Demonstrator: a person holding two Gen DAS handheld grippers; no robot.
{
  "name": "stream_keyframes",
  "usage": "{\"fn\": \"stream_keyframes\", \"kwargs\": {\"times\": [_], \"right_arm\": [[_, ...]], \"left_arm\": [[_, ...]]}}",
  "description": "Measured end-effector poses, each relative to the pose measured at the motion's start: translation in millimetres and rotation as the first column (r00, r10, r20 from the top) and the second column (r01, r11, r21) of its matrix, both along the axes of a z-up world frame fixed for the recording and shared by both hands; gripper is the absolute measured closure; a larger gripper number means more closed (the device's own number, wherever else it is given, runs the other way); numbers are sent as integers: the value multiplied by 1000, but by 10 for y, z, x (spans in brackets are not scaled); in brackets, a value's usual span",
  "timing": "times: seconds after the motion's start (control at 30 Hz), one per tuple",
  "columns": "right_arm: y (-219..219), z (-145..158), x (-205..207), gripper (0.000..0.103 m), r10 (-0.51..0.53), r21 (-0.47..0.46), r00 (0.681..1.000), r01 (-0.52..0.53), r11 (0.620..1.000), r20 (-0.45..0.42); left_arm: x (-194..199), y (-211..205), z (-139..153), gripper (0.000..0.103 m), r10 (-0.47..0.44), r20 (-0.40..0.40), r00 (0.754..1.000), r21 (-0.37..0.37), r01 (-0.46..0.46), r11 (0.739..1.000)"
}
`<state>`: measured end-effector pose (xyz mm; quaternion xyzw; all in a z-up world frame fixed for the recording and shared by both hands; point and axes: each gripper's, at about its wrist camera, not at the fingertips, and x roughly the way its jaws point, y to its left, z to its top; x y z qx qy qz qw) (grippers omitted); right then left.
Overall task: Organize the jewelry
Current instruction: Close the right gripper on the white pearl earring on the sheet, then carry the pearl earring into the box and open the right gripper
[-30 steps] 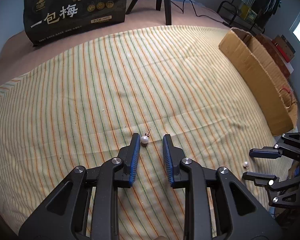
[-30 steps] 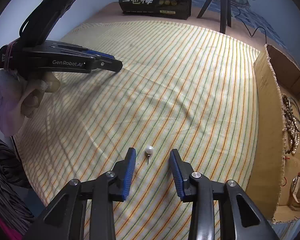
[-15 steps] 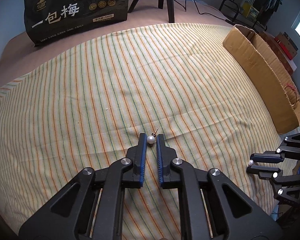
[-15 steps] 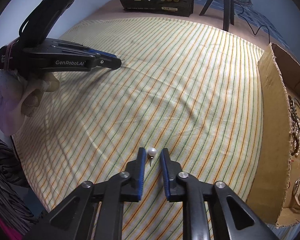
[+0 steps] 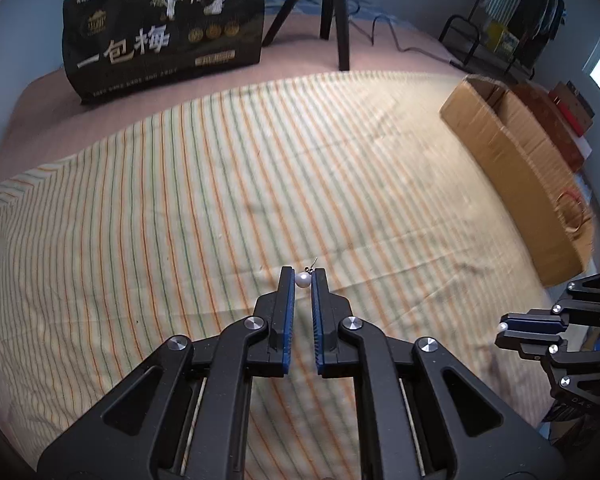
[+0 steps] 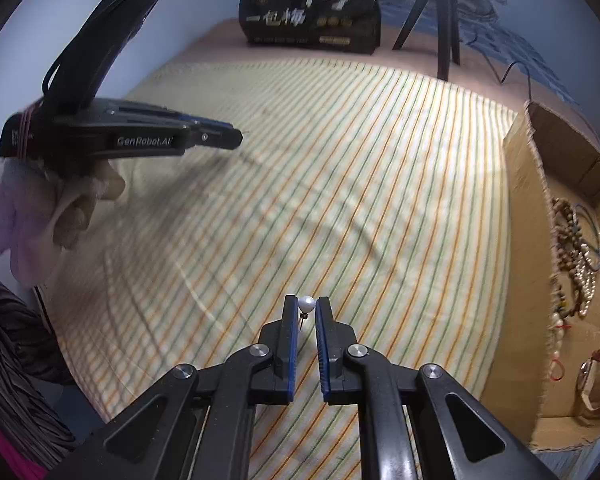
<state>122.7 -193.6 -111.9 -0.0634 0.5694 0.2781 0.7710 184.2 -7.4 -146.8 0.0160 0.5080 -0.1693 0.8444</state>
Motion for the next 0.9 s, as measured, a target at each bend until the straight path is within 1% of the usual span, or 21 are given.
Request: {"fn": "stream_keyframes", "kwargs": {"times": [0.17, 0.37, 0.47, 0.67, 0.9], "right_arm": [[-114, 199, 65, 97, -44, 35, 998, 42, 998, 46], [-299, 419, 225, 97, -108, 55, 989, 103, 993, 97], [-450, 522, 294, 97, -158, 64, 980, 151, 986, 123], [-795, 702, 461, 97, -243, 80, 957, 233, 969, 158], [-1173, 825, 644, 97, -316, 83, 931, 306, 949, 181]], "left_arm": [[-33, -87, 239, 97, -9, 53, 999, -43, 11, 999], [-106, -243, 560, 97, -21, 114, 993, -102, 33, 994], [-134, -355, 703, 97, -31, 141, 990, -129, 49, 990], [-160, -646, 906, 97, -71, 189, 979, -160, 102, 982], [-217, -1040, 1057, 97, -131, 220, 967, -184, 173, 968]]}}
